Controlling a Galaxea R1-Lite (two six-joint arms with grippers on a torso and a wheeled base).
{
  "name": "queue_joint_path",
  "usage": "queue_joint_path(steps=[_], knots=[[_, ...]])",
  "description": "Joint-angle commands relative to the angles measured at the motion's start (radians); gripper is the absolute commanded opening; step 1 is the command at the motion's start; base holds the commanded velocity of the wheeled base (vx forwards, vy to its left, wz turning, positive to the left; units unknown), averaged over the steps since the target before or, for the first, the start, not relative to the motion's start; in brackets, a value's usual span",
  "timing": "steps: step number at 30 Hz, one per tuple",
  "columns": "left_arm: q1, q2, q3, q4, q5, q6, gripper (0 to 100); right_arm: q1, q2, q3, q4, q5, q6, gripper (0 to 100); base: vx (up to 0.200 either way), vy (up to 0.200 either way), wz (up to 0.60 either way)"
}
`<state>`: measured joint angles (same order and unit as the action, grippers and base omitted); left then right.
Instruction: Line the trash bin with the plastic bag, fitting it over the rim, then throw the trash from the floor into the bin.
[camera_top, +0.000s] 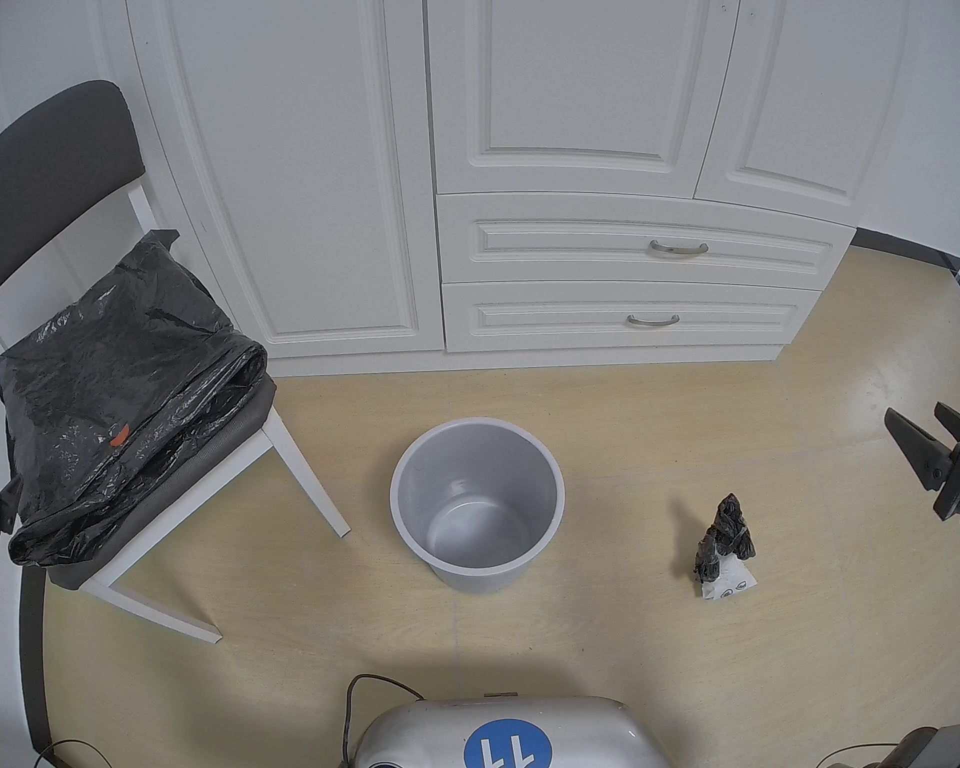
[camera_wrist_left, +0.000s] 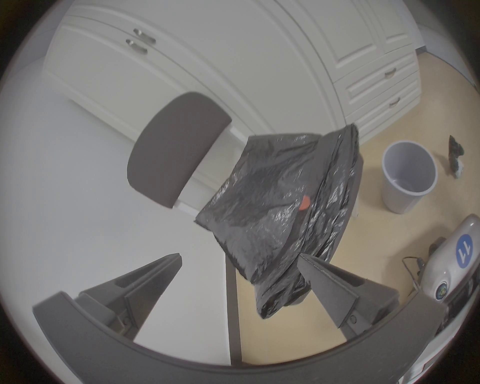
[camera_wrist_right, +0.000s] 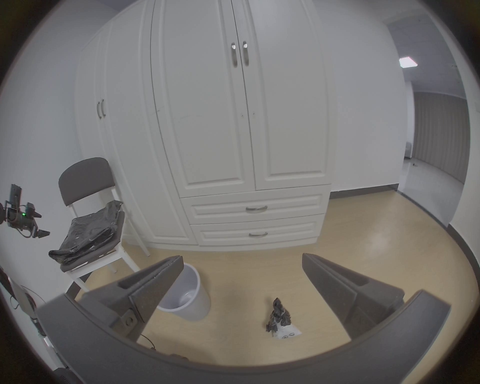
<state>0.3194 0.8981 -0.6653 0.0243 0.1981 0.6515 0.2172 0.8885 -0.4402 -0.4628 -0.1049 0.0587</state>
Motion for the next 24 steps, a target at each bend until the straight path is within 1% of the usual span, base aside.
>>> queue_joint_path(steps=[1,2,3,5,6,9,13,17,18,22,23,24], knots=[[0.264,0.076,0.052,0.0,-0.16,0.046,100,0.065,0.084,-0.002,-0.01,-0.027,0.023,100,0.0,0.0,0.0],[0.264,0.076,0.052,0.0,-0.16,0.046,100,0.065,0.084,-0.002,-0.01,-0.027,0.023,100,0.0,0.0,0.0],[0.334,0.071,0.078,0.0,-0.236,0.051,100,0.07,0.09,-0.002,-0.011,-0.027,0.023,100,0.0,0.0,0.0],[0.334,0.071,0.078,0.0,-0.236,0.051,100,0.07,0.09,-0.002,-0.011,-0.027,0.023,100,0.0,0.0,0.0],[0.402,0.076,0.104,0.0,-0.292,0.06,100,0.091,0.101,0.0,-0.011,-0.027,0.024,100,0.0,0.0,0.0],[0.449,0.088,0.13,-0.001,-0.316,0.063,100,0.096,0.112,0.003,-0.01,-0.025,0.029,100,0.0,0.0,0.0],[0.474,0.11,0.153,-0.001,-0.35,0.063,100,0.094,0.122,0.003,-0.01,-0.025,0.036,100,0.0,0.0,0.0],[0.484,0.127,0.164,-0.001,-0.35,0.063,100,0.094,0.125,0.006,-0.007,-0.025,0.036,100,0.0,0.0,0.0],[0.489,0.154,0.174,-0.007,-0.351,0.063,100,0.094,0.135,0.009,-0.008,-0.025,0.036,100,0.0,0.0,0.0],[0.495,0.213,0.193,-0.063,-0.351,0.062,100,0.094,0.148,0.009,-0.01,-0.025,0.038,100,0.0,0.0,0.0],[0.495,0.249,0.207,-0.112,-0.351,0.06,100,0.096,0.153,0.009,-0.01,-0.025,0.039,100,0.0,0.0,0.0],[0.495,0.255,0.21,-0.122,-0.351,0.06,100,0.096,0.155,0.009,-0.01,-0.025,0.041,100,0.0,0.0,0.0]])
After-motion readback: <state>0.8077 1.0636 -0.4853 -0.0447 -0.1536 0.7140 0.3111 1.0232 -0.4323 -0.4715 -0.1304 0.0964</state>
